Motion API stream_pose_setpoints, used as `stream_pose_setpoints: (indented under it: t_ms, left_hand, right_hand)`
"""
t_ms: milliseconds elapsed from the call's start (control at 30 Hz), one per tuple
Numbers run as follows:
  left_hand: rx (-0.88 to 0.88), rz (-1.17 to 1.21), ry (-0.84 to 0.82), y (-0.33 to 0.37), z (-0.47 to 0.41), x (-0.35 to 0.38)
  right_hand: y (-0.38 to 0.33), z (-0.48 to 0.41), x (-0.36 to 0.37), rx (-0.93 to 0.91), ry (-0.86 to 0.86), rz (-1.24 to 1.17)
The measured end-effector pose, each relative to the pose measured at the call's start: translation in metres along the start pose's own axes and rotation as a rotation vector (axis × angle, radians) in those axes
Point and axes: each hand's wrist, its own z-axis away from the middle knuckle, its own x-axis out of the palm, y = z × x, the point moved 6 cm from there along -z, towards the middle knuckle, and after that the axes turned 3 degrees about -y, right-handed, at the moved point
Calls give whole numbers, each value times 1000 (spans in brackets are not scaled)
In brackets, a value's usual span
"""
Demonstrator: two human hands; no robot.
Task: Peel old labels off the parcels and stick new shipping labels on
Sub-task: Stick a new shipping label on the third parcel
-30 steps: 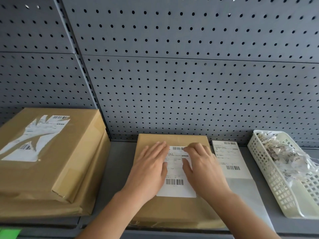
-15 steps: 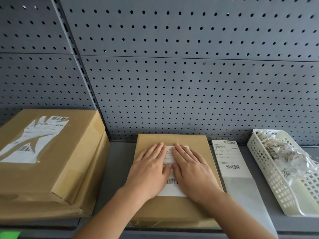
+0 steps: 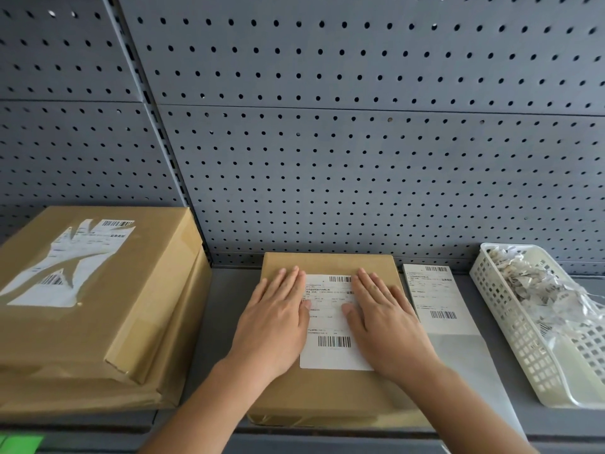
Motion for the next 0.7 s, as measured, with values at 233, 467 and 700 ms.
stream_pose_setpoints:
  t_ms: [233,467,700]
  left_hand:
    - [162,-27,-17,24,24,2]
    - [152,-65,-10,21,32,18]
    - [88,-34,-93,13,37,13]
  right_hand:
    - [-29,27,0,-160,-30,-26]
    - [-30,35,17,-172,12,65]
    - [-10,42,11,-50,-28,54]
